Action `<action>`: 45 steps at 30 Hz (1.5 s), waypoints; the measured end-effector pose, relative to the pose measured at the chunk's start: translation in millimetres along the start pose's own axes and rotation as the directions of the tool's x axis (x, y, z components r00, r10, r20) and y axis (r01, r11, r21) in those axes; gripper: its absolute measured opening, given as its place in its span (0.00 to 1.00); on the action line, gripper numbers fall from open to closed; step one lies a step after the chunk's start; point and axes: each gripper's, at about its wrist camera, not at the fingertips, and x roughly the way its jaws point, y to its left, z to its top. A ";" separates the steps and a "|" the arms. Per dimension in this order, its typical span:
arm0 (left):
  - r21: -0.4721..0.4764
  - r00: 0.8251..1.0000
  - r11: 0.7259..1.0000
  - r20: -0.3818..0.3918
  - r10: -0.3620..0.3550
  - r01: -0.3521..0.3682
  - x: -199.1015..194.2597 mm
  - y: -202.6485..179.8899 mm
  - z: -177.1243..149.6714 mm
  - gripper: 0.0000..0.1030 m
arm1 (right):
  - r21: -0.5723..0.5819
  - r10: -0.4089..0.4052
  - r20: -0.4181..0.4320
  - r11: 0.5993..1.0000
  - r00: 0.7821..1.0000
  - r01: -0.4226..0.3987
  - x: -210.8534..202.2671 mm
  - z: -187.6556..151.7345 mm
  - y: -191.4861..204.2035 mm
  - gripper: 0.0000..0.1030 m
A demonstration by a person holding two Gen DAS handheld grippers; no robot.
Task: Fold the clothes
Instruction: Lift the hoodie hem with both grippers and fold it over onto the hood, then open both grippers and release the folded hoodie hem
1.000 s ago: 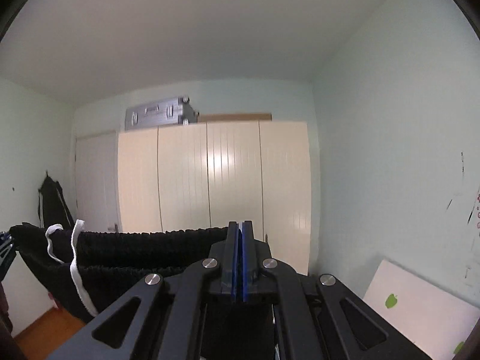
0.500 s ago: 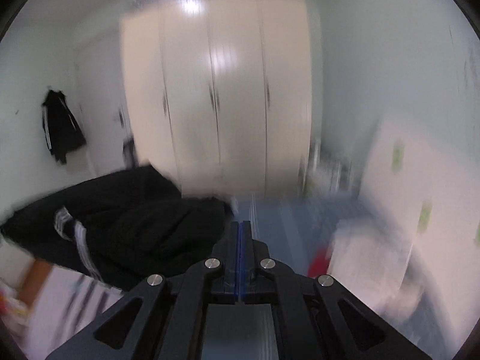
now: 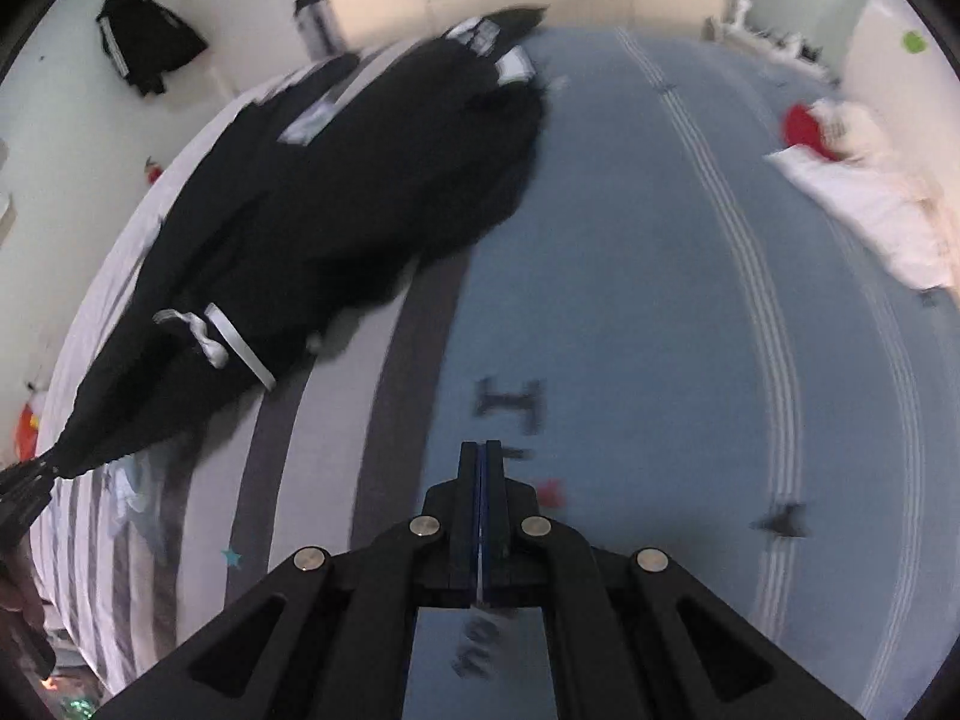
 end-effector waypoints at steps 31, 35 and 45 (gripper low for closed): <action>-0.095 0.992 0.994 0.121 -0.044 0.055 51.0 92.5 45.0 0.05 | -0.025 0.116 0.224 0.993 0.968 -0.114 120.0 147.0 90.1 0.21; -0.076 0.992 0.996 0.123 -0.037 0.047 50.3 93.9 51.0 0.05 | -0.054 0.039 0.216 0.998 0.976 -0.028 125.8 137.9 80.4 0.24; -0.078 0.994 0.996 0.100 -0.034 0.042 49.8 93.7 43.5 0.05 | -0.009 -0.026 0.193 1.000 0.981 0.028 132.2 123.4 44.4 0.18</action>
